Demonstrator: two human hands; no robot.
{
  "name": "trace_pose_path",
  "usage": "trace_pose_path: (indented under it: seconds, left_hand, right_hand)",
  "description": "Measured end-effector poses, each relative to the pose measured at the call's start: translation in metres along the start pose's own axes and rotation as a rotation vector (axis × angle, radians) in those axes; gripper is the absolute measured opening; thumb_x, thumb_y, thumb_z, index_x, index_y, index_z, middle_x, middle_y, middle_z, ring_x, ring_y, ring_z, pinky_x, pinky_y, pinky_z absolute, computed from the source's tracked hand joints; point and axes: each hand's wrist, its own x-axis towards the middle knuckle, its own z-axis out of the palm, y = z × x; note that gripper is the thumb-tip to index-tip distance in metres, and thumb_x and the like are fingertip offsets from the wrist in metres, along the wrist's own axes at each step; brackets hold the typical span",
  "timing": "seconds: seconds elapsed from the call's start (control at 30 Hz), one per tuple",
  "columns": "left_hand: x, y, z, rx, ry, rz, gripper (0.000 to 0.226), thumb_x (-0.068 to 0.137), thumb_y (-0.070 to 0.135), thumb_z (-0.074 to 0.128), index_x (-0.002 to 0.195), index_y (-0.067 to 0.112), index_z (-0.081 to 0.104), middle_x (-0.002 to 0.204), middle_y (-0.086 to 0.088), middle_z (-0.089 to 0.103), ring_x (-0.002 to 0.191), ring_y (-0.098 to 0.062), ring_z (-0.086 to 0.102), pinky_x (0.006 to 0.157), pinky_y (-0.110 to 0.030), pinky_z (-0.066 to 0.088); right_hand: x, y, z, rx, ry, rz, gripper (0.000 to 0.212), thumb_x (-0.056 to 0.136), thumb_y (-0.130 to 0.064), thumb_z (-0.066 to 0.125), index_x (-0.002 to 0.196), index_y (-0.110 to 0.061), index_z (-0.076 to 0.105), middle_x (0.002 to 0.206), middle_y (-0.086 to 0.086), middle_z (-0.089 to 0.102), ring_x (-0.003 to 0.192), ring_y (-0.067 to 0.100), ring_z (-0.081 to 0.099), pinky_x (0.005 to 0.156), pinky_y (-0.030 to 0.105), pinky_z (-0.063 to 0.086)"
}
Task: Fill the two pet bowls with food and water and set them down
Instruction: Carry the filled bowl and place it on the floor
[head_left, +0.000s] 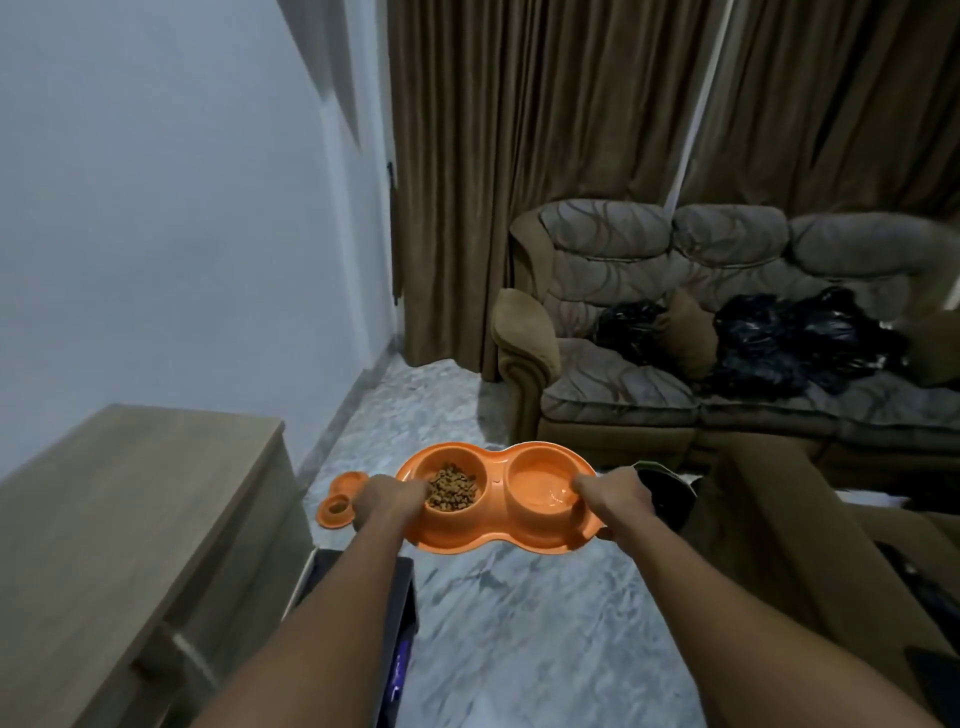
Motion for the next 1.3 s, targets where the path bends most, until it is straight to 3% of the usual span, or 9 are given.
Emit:
trace_pose_path:
  seconds: [0.13, 0.33, 0.73, 0.87, 1.03, 1.3]
  left_hand:
    - [0.047, 0.048, 0.034, -0.017, -0.013, -0.012, 0.032, 0.075, 0.027, 0.068, 0.097, 0.004, 0.065, 0.102, -0.018, 0.066, 0.097, -0.035, 0.063, 0.085, -0.045, 0.058]
    - [0.146, 0.118, 0.070, 0.022, -0.044, 0.030, 0.029, 0.077, 0.025, 0.065, 0.096, 0.004, 0.062, 0.098, -0.015, 0.063, 0.095, -0.033, 0.061, 0.085, -0.044, 0.057]
    - [0.334, 0.258, 0.133, 0.085, -0.064, 0.052, 0.021, 0.077, 0.025, 0.065, 0.086, 0.006, 0.061, 0.092, -0.015, 0.064, 0.090, -0.033, 0.064, 0.083, -0.042, 0.058]
    - [0.386, 0.287, 0.159, 0.030, -0.042, -0.004, 0.018, 0.077, 0.023, 0.064, 0.074, 0.008, 0.054, 0.084, -0.015, 0.061, 0.080, -0.033, 0.063, 0.068, -0.035, 0.052]
    - [0.447, 0.320, 0.190, -0.049, 0.053, -0.119, 0.019, 0.078, 0.024, 0.062, 0.078, 0.005, 0.059, 0.085, -0.017, 0.067, 0.076, -0.033, 0.066, 0.058, -0.031, 0.046]
    - [0.532, 0.340, 0.216, -0.212, 0.217, -0.362, 0.035, 0.070, 0.028, 0.061, 0.089, 0.000, 0.070, 0.089, -0.020, 0.071, 0.085, -0.036, 0.069, 0.067, -0.034, 0.054]
  right_hand:
    - [0.070, -0.028, 0.002, 0.004, 0.015, 0.008, 0.035, 0.081, -0.032, 0.070, 0.104, -0.007, 0.064, 0.099, 0.015, 0.067, 0.087, 0.032, 0.065, 0.064, 0.038, 0.059]
    - [0.171, -0.079, 0.032, 0.025, 0.029, 0.039, 0.031, 0.081, -0.031, 0.071, 0.097, -0.005, 0.064, 0.097, 0.016, 0.067, 0.083, 0.032, 0.064, 0.070, 0.043, 0.060]
    - [0.365, -0.189, 0.088, 0.053, 0.044, 0.113, 0.038, 0.082, -0.032, 0.070, 0.106, -0.004, 0.063, 0.099, 0.016, 0.066, 0.082, 0.032, 0.064, 0.064, 0.040, 0.059]
    - [0.439, -0.225, 0.108, 0.035, 0.030, 0.079, 0.036, 0.082, -0.032, 0.071, 0.102, -0.003, 0.063, 0.101, 0.017, 0.067, 0.089, 0.036, 0.065, 0.075, 0.046, 0.059]
    - [0.547, -0.277, 0.142, -0.061, -0.095, -0.027, 0.044, 0.074, -0.034, 0.076, 0.104, -0.002, 0.068, 0.107, 0.020, 0.069, 0.097, 0.040, 0.065, 0.086, 0.053, 0.056]
    - [0.671, -0.365, 0.218, -0.260, -0.334, -0.249, 0.037, 0.064, -0.035, 0.075, 0.082, -0.003, 0.073, 0.090, 0.019, 0.073, 0.086, 0.037, 0.069, 0.079, 0.044, 0.057]
